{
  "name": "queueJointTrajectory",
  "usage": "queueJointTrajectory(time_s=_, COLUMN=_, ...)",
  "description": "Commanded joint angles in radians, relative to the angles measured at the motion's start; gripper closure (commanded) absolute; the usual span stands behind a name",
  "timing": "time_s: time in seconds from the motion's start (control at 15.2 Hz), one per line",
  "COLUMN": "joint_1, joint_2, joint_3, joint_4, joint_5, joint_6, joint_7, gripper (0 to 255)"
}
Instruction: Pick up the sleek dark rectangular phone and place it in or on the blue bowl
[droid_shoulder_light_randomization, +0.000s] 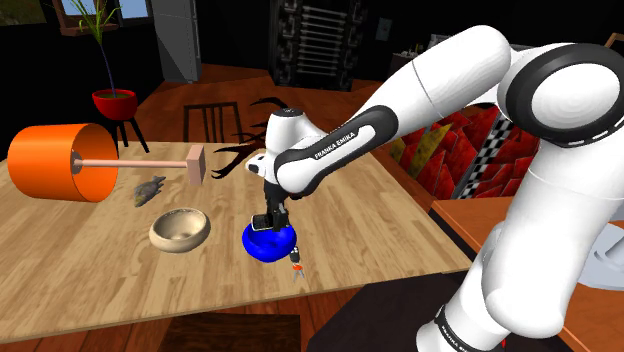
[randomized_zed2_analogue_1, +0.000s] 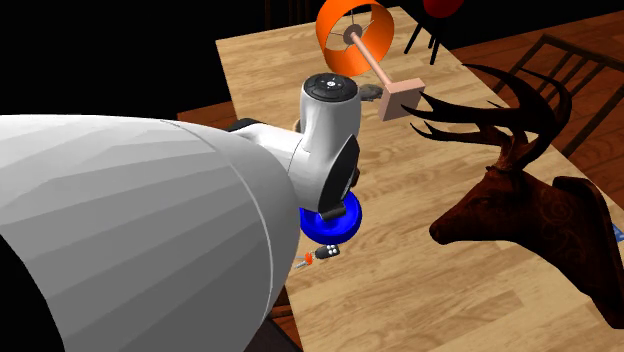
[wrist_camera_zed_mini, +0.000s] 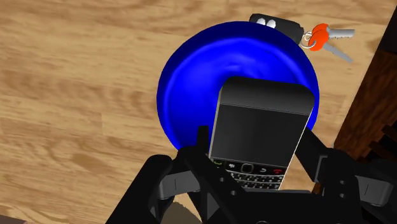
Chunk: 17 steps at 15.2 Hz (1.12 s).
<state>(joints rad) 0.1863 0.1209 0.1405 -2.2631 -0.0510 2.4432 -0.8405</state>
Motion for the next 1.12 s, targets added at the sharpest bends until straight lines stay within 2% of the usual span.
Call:
queueJointTrajectory(time_s=0.0, joint_1=0.000, joint_2=0.022, joint_3=-0.002, joint_4=-0.004, joint_5=-0.006, joint_6=0.026, joint_7=0.002, gripper=255)
queueJointTrajectory(time_s=0.2, joint_1=0.001, joint_2=0.056, joint_3=-0.005, joint_4=-0.012, joint_5=-0.016, joint_6=0.069, joint_7=0.010, gripper=255)
queueJointTrajectory(time_s=0.73, joint_1=0.001, joint_2=0.056, joint_3=-0.005, joint_4=-0.012, joint_5=-0.016, joint_6=0.069, joint_7=0.010, gripper=255)
queueJointTrajectory(time_s=0.79, joint_1=0.001, joint_2=0.056, joint_3=-0.005, joint_4=-0.012, joint_5=-0.016, joint_6=0.069, joint_7=0.010, gripper=0)
queueJointTrajectory(time_s=1.06, joint_1=0.001, joint_2=0.056, joint_3=-0.005, joint_4=-0.012, joint_5=-0.016, joint_6=0.069, joint_7=0.010, gripper=0)
